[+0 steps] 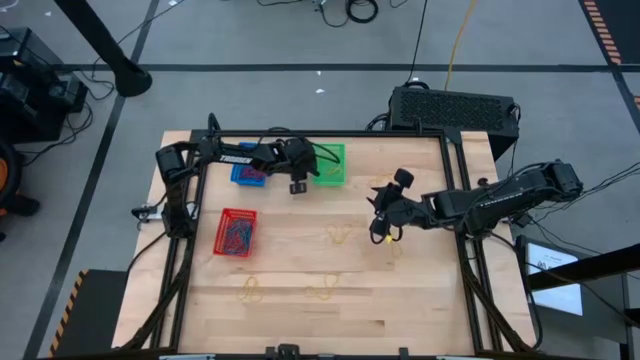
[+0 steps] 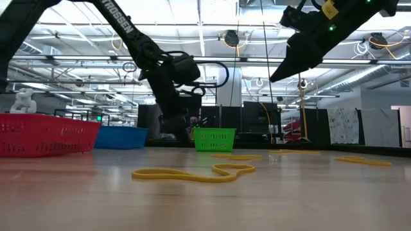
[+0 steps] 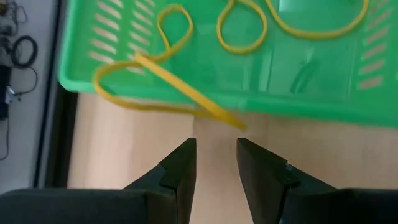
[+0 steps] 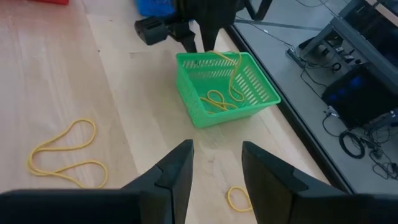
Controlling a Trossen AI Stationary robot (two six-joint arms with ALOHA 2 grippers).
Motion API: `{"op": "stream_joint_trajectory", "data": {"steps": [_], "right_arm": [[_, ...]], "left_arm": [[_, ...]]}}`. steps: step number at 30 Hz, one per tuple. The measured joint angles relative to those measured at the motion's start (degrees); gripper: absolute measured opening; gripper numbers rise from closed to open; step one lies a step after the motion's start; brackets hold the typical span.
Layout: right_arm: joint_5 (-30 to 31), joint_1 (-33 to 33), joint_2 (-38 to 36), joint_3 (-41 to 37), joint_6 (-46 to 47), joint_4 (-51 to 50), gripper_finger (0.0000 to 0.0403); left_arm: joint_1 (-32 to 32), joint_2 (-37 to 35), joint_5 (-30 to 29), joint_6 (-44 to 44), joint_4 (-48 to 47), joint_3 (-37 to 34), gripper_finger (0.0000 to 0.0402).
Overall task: Sort rubber bands into baskets
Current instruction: Put the yellow rubber band into the green basket
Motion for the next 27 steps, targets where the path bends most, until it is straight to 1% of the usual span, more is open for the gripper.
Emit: {"op": "stream_joint_trajectory", "data": {"steps": [5,7,18,21,25,27], "right_arm": [[-0.01,-0.83,0.0,0.0,0.0,0.0,0.013],[-0.05,-1.07,0.0,0.0,0.0,-0.01,0.013],[-0.18,-1.39,0.0,0.0,0.0,-0.02,0.013],[-0.18,-1.39,0.0,0.0,-0.02,-0.02,0.013],[-0.18,-1.39,0.0,0.0,0.0,-0.04,0.013],[-0.18,-1.39,0.0,0.0,-0.01,-0.04,0.013]], "left_arm": [[0.04,-0.51,0.18,-0.03,2.02,0.02,0.0123],[0.04,-0.74,1.48,0.0,2.57,0.06,0.0123],[0.04,-0.66,3.04,0.02,2.91,0.02,0.0118],[0.04,-0.66,3.04,0.02,2.72,0.02,0.0088],[0.04,-0.66,2.8,0.01,2.5,0.02,0.0017],[0.04,-0.66,1.9,0.02,1.84,0.02,0.0009]]}}
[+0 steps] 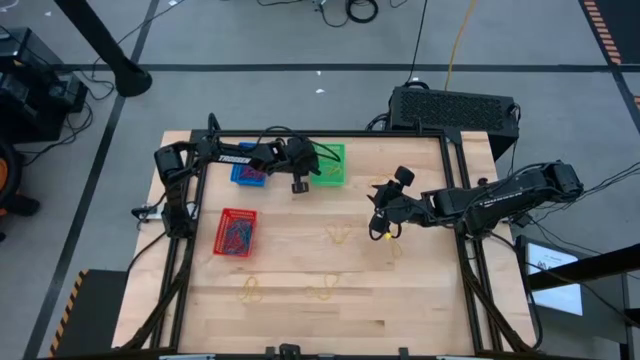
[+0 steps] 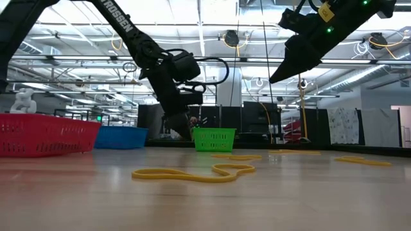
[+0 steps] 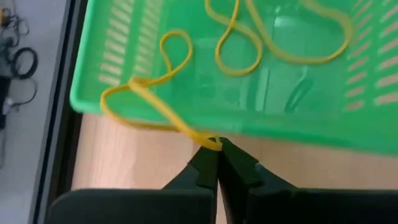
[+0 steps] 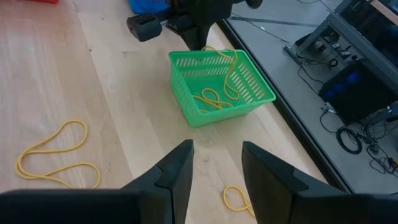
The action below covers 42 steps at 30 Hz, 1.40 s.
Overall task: Sort rubber bands into baskets
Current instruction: Put the yellow rubber band into the green basket
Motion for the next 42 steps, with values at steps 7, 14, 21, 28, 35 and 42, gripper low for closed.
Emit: {"op": "stream_joint_trajectory", "data": {"steps": [7,14,21,28,35,42], "right_arm": [[0.0,0.0,0.0,0.0,-0.09,0.0,0.013],[0.0,0.0,0.0,0.0,-0.82,0.04,0.013],[0.0,0.0,0.0,0.0,-0.85,0.15,0.013],[-0.01,0.0,0.0,0.0,-0.39,0.15,0.013],[0.0,0.0,0.0,0.0,-0.41,0.17,0.013],[-0.01,0.0,0.0,0.0,-0.41,0.15,0.013]], "left_arm": [[0.01,-2.47,-4.49,0.46,-5.48,0.0,0.0003],[-0.4,-9.74,-3.12,-0.34,-4.15,0.01,0.0002],[-1.88,-11.39,2.1,-5.83,3.53,0.07,0.0001],[-3.35,-9.69,3.16,-7.65,5.05,0.1,0.0001],[-4.41,-9.53,4.17,-7.1,4.42,0.04,0.0035],[-4.36,-9.53,4.13,-7.6,4.22,0.04,0.01]]}}
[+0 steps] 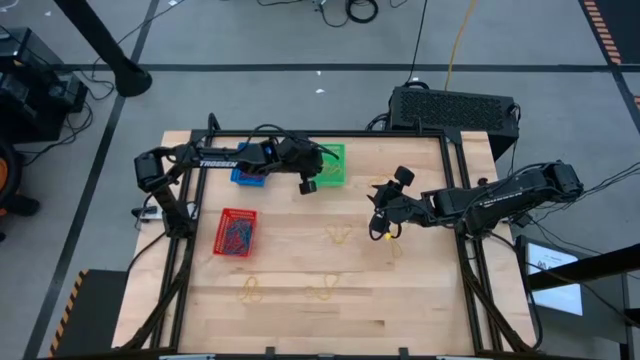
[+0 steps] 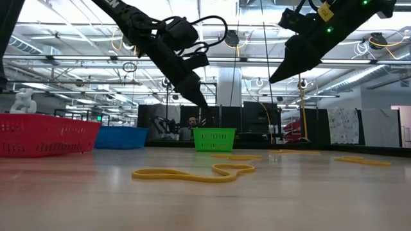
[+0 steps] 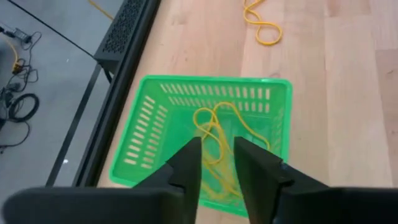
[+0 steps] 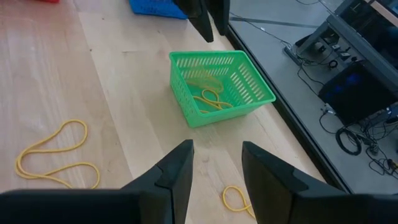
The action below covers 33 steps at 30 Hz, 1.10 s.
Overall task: Sort rubber bands into baskets
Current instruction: Put the yellow rubber band into the green basket
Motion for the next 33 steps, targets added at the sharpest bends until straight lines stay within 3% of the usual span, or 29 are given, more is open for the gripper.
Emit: {"op": "stream_joint_trajectory", "data": {"steps": [5,8,15,21,27,33], "right_arm": [[-0.01,-0.02,0.0,0.0,0.0,0.0,0.013],[-0.01,0.0,0.0,0.0,0.0,0.0,0.013],[-0.01,-0.02,0.0,0.0,0.0,0.02,0.013],[-1.85,-0.02,0.0,0.0,0.65,1.61,0.013],[-7.81,-0.02,0.0,0.02,0.46,5.61,0.013],[-14.61,0.12,0.0,0.02,-0.46,11.93,0.013]], "left_arm": [[0.08,0.0,-0.81,-2.64,-1.05,0.19,0.0134],[0.05,0.0,-0.81,-2.95,-7.35,2.41,0.0141],[-2.61,-1.1,0.38,-6.21,-36.92,10.34,0.0142],[-9.04,-3.11,6.58,-12.97,-56.7,13.05,0.0141],[-18.85,-7.34,13.38,-19.45,-61.19,10.84,0.0139],[-30.79,-11.25,14.01,-28.61,-58.34,8.53,0.0139]]}}
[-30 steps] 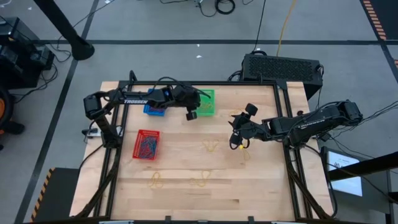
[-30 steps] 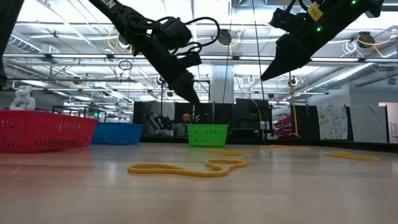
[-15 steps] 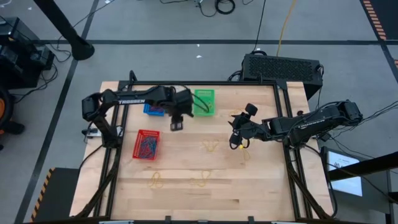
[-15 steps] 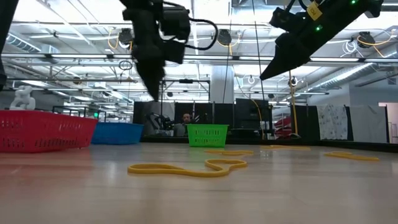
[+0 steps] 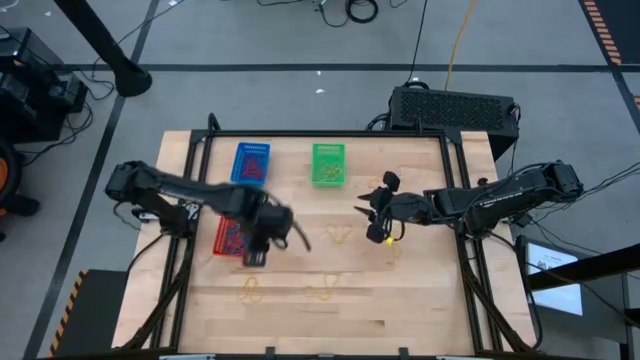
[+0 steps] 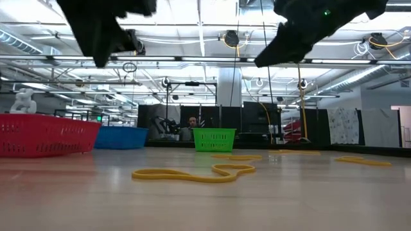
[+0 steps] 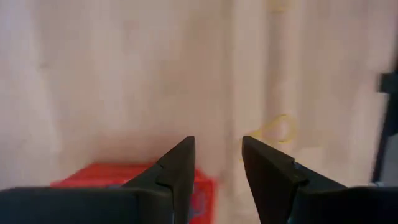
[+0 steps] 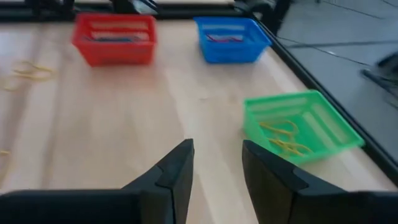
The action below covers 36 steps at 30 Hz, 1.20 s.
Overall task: Sort rubber bands into baskets
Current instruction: Put the yellow rubber band into the green basket
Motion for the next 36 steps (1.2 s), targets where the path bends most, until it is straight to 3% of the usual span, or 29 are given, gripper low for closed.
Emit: {"op": "stream_joint_trajectory", "data": {"steps": [7,13,21,36], "right_arm": [[-2.43,0.01,0.0,0.0,-1.83,3.82,0.013],[-3.46,0.03,0.0,0.0,-0.54,5.13,0.013],[-3.46,0.03,0.0,0.0,1.11,5.1,0.013],[-3.44,0.03,0.0,0.0,0.72,4.68,0.013]], "left_arm": [[-13.1,-0.57,-1.02,-3.36,9.77,-4.59,0.0138],[-18.47,-0.23,-4.84,-10.06,11.67,-8.35,0.0138],[-22.11,-0.2,-7.04,-11.98,22.22,-15.44,0.0138],[-23.07,-0.18,-8.3,-11.99,30.55,-25.64,0.0138]]}}
